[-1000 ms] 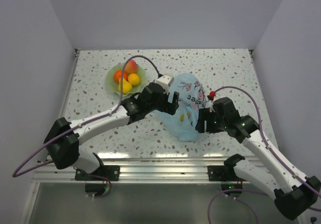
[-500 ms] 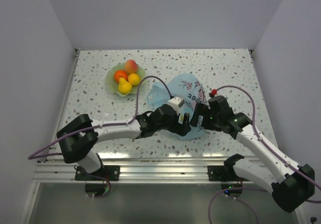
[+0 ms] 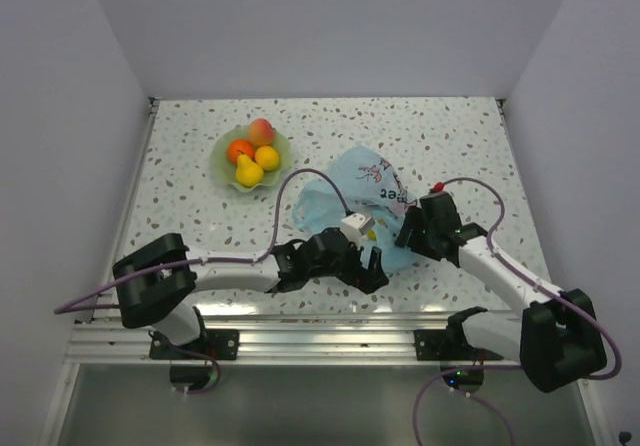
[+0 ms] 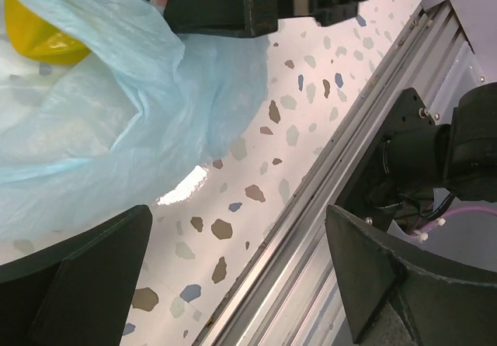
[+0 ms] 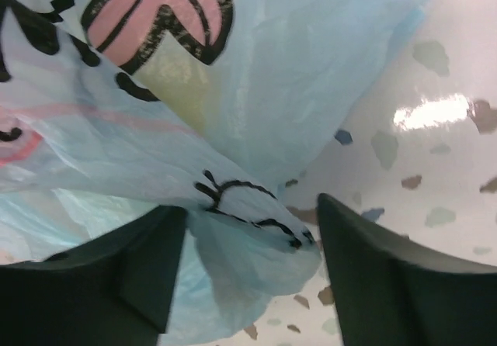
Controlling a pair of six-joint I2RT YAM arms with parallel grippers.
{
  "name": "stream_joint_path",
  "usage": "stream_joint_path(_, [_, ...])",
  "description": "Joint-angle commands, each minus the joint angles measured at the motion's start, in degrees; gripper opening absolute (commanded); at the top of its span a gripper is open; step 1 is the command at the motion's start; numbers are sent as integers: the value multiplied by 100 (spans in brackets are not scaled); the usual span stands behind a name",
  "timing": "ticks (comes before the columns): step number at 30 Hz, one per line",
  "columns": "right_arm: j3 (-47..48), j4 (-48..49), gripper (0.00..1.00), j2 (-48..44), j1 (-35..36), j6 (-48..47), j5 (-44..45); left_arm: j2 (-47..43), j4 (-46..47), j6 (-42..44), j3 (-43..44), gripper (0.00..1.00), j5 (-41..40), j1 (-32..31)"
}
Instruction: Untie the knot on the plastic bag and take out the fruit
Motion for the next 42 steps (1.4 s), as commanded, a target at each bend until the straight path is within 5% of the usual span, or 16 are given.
stream_joint_path(1, [84,1024,65,372,-55,-537,-292,-421,339,59,-117,99,-56,-5])
stream_joint_path(2, [102,1077,58,452,-55,-625,-336,-465,278,94,-126,100,-360,-5])
stream_joint_path(3, [128,1112,40,505,-55,-731,-415,-578,130,130,-126,100,-459,-14])
stream_joint_path(8, [392,972,0,427,-55,-1408,-669,-799,-503,183,-82,100,-1425,82])
stream_joint_path(16, [787,-152,0,-285,-55,-1523,-197,-615,-759,261,444,97,-1927,460])
stream_joint_path(27, [2334,-1225,0,-778,199,-2384,-898,-316,-777,-2,375,96,-2183,540])
stream_joint_path(42, [-3,-971,0,-1323,227,-795,-170,-307,-759,50,462,96,-2525,540])
